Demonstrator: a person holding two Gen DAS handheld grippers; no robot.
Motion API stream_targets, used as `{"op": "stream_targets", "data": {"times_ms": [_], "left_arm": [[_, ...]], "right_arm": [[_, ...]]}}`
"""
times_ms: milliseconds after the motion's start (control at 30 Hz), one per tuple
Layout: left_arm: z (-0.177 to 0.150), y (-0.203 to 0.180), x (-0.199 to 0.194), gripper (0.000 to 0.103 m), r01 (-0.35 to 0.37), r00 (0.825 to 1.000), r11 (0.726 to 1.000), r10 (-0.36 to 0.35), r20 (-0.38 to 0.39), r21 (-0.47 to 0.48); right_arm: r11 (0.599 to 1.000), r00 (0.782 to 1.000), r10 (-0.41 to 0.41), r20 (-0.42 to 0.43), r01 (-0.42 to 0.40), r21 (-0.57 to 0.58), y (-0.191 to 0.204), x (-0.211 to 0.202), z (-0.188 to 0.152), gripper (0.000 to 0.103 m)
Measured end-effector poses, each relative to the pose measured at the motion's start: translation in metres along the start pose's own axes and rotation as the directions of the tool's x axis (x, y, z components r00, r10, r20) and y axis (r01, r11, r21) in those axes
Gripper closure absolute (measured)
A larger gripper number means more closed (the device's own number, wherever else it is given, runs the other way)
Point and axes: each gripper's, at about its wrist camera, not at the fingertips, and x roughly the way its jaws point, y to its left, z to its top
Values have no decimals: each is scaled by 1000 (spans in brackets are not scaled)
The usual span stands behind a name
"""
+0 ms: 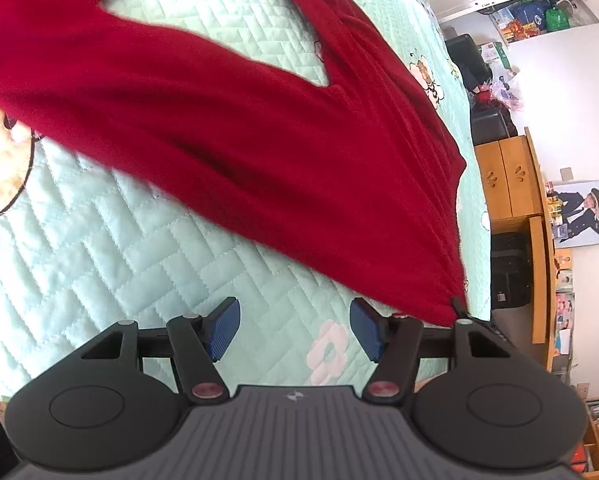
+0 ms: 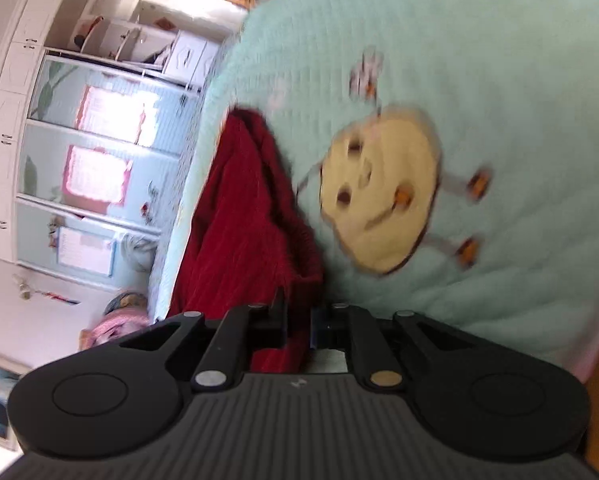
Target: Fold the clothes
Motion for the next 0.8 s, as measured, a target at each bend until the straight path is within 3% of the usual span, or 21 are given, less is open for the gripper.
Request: {"op": "stream_targets", "data": {"times_ms": [133, 367, 500, 600, 700, 800], "left_arm": [[0, -3, 1, 38, -15, 1000, 1000, 15, -5, 9], [1, -7, -2, 38, 14, 1000, 999, -14, -4, 33], [2, -10, -5, 38, 47, 999, 998, -47, 0, 49], [2, -11, -7, 38, 71, 997, 996, -71, 2, 60], [3, -13, -9, 38, 95, 995, 993, -96, 4, 72], [5, -12, -9, 38, 116, 993, 990, -117, 3, 79]], "right_arm": [[996, 997, -68, -42, 65, -62, -6, 5, 15, 93], [999, 999, -29, -42, 27, -35, -15, 4, 11, 91], [994, 997, -75, 18, 76, -78, -4, -16, 10, 80], [956, 986, -111, 120, 139, -259, 33, -22, 8, 77], [900, 991, -62, 121, 108, -422, 71, -9, 9, 77], [893, 1000, 21, -2, -19, -449, 92, 28, 13, 77]]}}
